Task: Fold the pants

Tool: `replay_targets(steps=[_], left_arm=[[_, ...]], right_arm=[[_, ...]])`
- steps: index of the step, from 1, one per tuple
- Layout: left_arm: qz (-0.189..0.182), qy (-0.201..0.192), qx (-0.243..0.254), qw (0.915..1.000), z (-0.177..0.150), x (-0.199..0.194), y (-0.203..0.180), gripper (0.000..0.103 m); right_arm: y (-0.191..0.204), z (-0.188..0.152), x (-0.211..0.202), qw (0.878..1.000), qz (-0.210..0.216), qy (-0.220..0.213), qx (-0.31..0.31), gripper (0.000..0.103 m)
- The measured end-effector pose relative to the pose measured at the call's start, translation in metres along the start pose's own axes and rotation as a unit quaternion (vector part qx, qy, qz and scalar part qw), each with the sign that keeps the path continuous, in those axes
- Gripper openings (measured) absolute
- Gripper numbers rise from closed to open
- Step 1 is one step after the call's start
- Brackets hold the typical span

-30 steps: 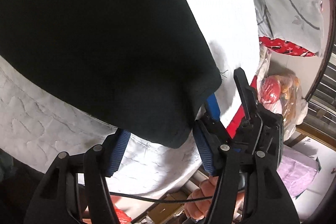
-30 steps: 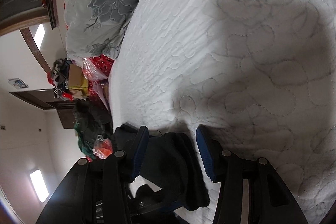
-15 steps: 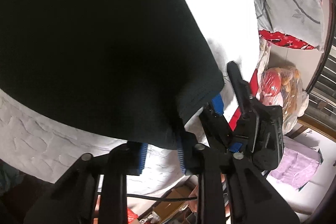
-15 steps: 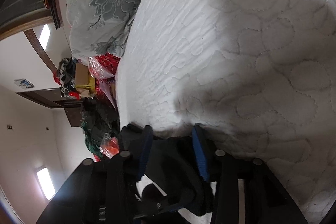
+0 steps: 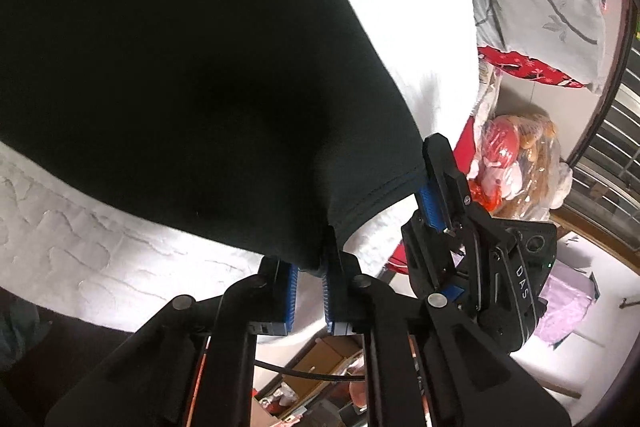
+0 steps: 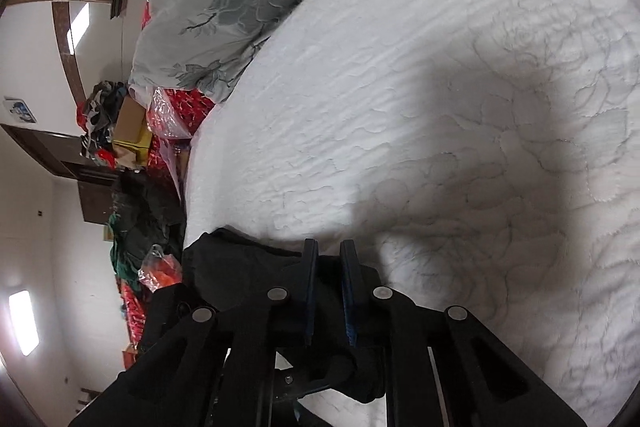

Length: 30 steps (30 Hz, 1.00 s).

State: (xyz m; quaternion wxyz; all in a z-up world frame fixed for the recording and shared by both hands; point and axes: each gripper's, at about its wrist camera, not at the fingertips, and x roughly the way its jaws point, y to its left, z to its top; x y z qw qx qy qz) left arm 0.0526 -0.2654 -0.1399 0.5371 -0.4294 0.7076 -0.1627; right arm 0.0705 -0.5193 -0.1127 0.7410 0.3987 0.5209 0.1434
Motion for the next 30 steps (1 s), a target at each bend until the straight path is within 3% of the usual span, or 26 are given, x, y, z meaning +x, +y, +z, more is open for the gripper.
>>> replay_targets(steps=[10,22,27,30], left_arm=[[-0.043,-0.016,0.004,0.9989,0.005,-0.046,0.004,0.008],[-0.087,-0.053,-0.023,0.9946,0.023,-0.102,0.024,0.008],[-0.096,-0.064,-0.037,0.9927,0.031,-0.126,0.047,0.008],[-0.081,-0.064,-0.033,0.9941,0.036,-0.128,0.051,0.008]], right_arm=[[0.041,-0.009,-0.001,1.000,-0.019,-0.013,-0.013,0.010],[0.105,-0.024,0.032,0.999,-0.002,-0.005,-0.037,0.009],[0.124,-0.030,0.060,0.999,0.011,0.009,-0.031,0.009],[0.132,-0.032,0.068,1.000,0.004,0.009,-0.030,0.009]])
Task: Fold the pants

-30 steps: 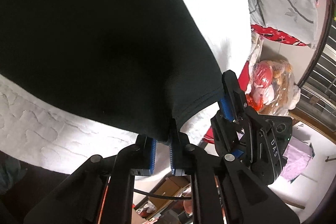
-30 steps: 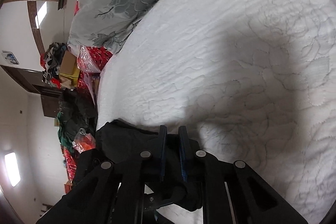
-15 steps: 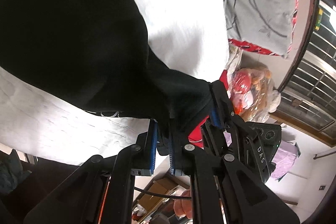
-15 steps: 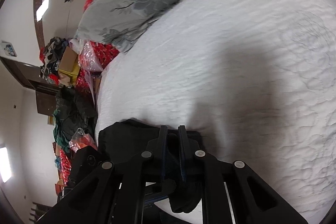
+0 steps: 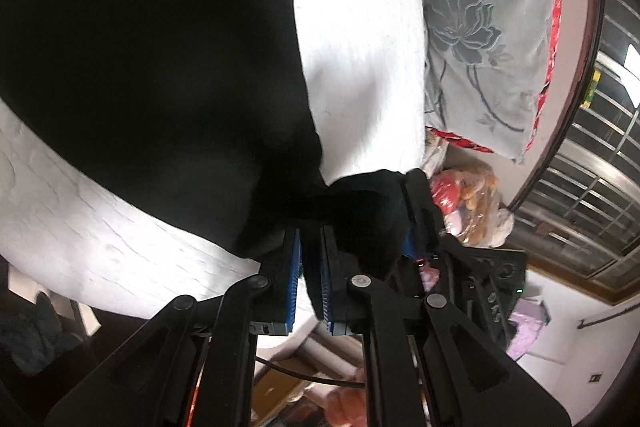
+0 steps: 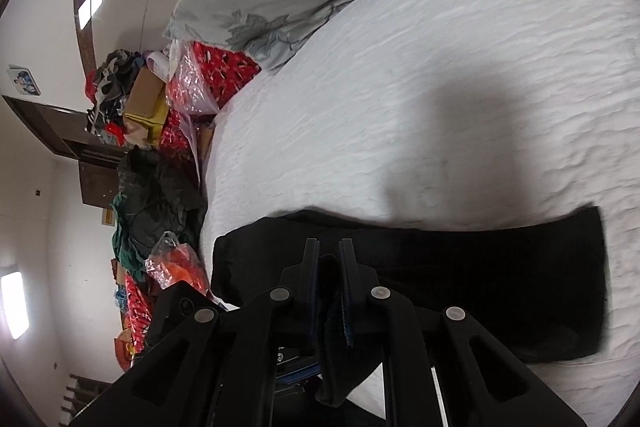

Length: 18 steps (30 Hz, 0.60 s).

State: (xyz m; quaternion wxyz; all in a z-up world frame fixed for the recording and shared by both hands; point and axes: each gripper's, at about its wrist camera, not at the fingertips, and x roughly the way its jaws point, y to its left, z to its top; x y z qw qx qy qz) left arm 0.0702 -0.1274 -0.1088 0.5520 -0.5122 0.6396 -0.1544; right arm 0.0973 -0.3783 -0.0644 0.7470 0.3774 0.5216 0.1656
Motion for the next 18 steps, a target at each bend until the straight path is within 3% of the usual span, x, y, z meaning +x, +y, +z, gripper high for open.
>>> replay_targets(steps=[4,8,10,12,14,18], left_arm=[[0.016,0.022,0.020,0.9994,-0.006,0.023,-0.010,0.008],[0.034,0.059,0.033,0.9971,-0.024,0.060,-0.015,0.008],[0.043,0.067,0.036,0.9962,-0.033,0.071,-0.013,0.008],[0.048,0.059,0.035,0.9964,-0.038,0.074,-0.012,0.008],[0.045,0.060,0.030,0.9968,-0.041,0.077,-0.011,0.008],[0.042,0.063,0.011,0.9971,-0.051,0.087,-0.009,0.016]], right_arm=[[-0.020,0.005,-0.025,0.998,-0.052,-0.029,0.008,0.009],[-0.068,0.018,-0.068,0.989,-0.132,-0.058,0.032,0.014],[-0.090,0.017,-0.085,0.988,-0.130,-0.064,0.054,0.015],[-0.108,0.013,-0.093,0.991,-0.103,-0.051,0.069,0.022],[-0.121,0.008,-0.095,0.992,-0.093,-0.039,0.074,0.037],[-0.139,-0.002,-0.086,0.994,-0.071,-0.016,0.077,0.042]])
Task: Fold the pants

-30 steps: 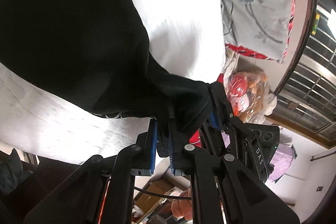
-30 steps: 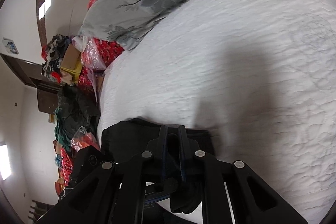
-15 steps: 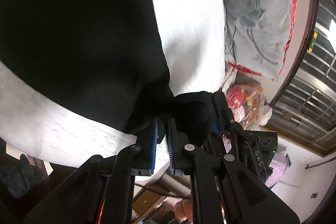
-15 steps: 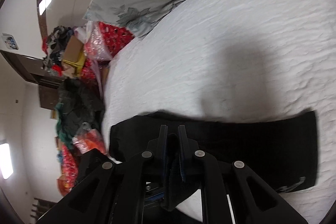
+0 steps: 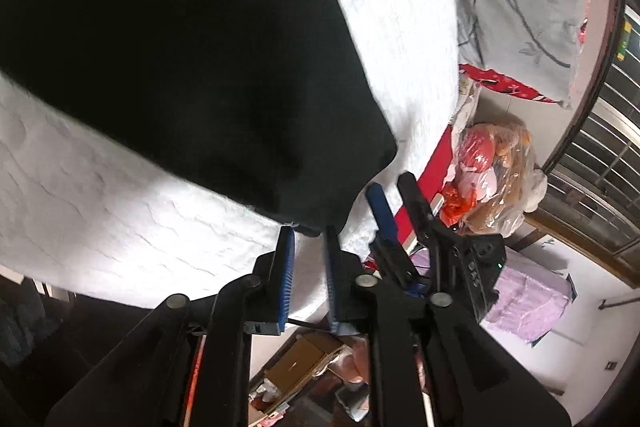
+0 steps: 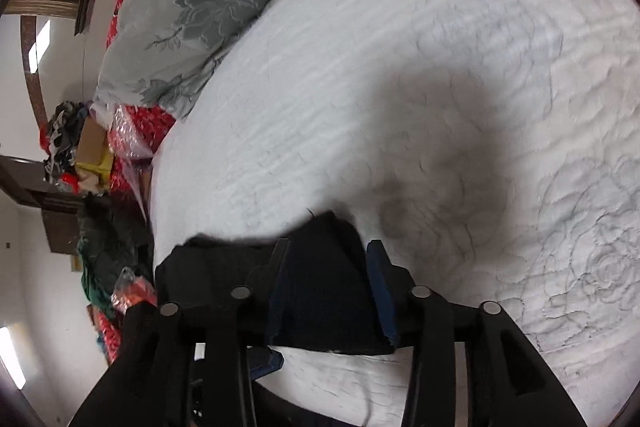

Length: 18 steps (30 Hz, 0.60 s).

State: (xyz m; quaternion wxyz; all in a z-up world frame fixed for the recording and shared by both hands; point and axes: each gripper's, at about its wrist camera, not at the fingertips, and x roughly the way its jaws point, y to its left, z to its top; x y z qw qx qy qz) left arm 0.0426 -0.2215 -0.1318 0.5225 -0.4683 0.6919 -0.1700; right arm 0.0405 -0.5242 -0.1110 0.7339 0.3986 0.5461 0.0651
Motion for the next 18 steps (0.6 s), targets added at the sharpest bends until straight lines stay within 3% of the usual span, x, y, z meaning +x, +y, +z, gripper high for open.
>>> replay_targets(steps=[3,9,18], left_arm=[[0.006,0.005,-0.003,1.0000,-0.010,0.014,-0.002,0.023],[-0.003,-0.012,-0.031,0.9995,-0.010,0.035,0.001,0.023],[0.007,-0.036,-0.046,0.9983,-0.018,0.047,0.017,0.023]], right_arm=[[-0.014,0.002,0.011,0.999,0.025,0.020,0.018,0.042],[-0.026,0.001,0.021,0.994,0.086,0.036,0.049,0.046],[-0.028,0.018,0.035,0.990,0.118,0.056,0.056,0.047]])
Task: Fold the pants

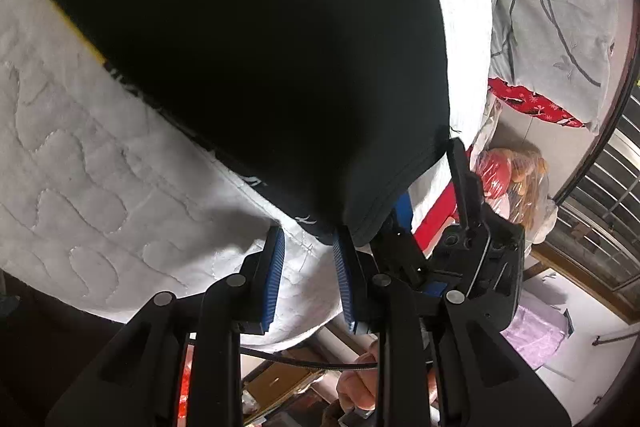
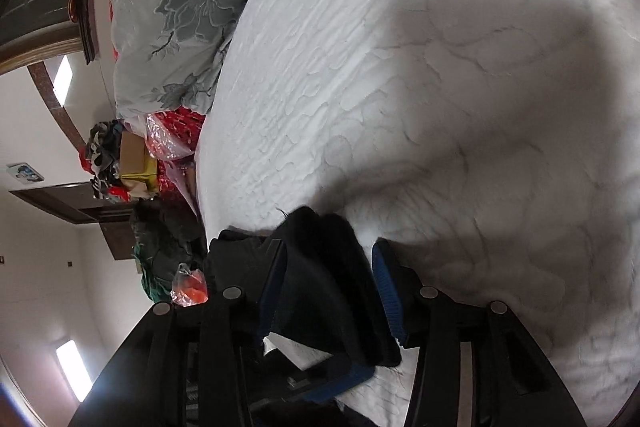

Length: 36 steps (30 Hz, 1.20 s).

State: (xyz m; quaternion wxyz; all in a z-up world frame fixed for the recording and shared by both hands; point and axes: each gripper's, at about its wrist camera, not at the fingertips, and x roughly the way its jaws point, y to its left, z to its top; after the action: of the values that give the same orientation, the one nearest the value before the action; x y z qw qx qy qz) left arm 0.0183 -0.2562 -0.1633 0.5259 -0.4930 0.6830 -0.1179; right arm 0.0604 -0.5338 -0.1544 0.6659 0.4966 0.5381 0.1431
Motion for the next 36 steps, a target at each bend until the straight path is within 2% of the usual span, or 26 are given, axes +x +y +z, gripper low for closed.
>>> replay_targets(steps=[5,8,10,12,13,14,16,22,26,36], left_arm=[[-0.012,-0.003,-0.019,0.9997,0.015,0.005,-0.004,0.023],[-0.009,0.001,-0.005,1.0000,0.015,0.007,-0.008,0.022],[-0.010,0.014,0.001,0.9999,0.016,0.008,-0.010,0.010],[-0.015,0.028,-0.005,0.9995,0.019,0.007,-0.008,0.006],[-0.024,0.041,-0.015,0.9988,0.021,0.006,-0.004,0.006],[-0.029,0.047,-0.019,0.9983,0.022,0.005,-0.003,0.006],[-0.037,0.057,-0.023,0.9974,0.023,-0.001,-0.002,0.005],[-0.050,0.068,0.003,0.9965,0.020,-0.023,-0.011,0.005],[-0.069,0.065,0.005,0.9955,0.025,-0.046,-0.012,0.005],[-0.119,0.016,-0.020,0.9926,0.063,-0.129,0.019,0.005]], right_arm=[[0.003,0.005,0.005,1.000,0.007,0.011,-0.006,0.049],[-0.003,0.007,0.006,1.000,0.025,0.009,0.006,0.049],[-0.003,0.007,0.008,0.999,0.033,0.006,0.005,0.049],[0.004,0.007,0.010,1.000,0.015,-0.001,-0.018,0.040],[0.007,0.006,0.011,1.000,0.002,-0.003,-0.025,0.018],[0.009,0.005,0.013,0.999,-0.015,-0.002,-0.028,0.015],[0.015,0.002,0.011,0.999,-0.021,-0.012,-0.034,0.013],[0.046,-0.015,-0.003,0.997,-0.019,-0.041,-0.059,0.010],[0.073,-0.026,0.002,0.996,-0.017,-0.043,-0.070,0.010],[0.142,-0.056,0.060,0.995,-0.005,-0.026,-0.094,0.009]])
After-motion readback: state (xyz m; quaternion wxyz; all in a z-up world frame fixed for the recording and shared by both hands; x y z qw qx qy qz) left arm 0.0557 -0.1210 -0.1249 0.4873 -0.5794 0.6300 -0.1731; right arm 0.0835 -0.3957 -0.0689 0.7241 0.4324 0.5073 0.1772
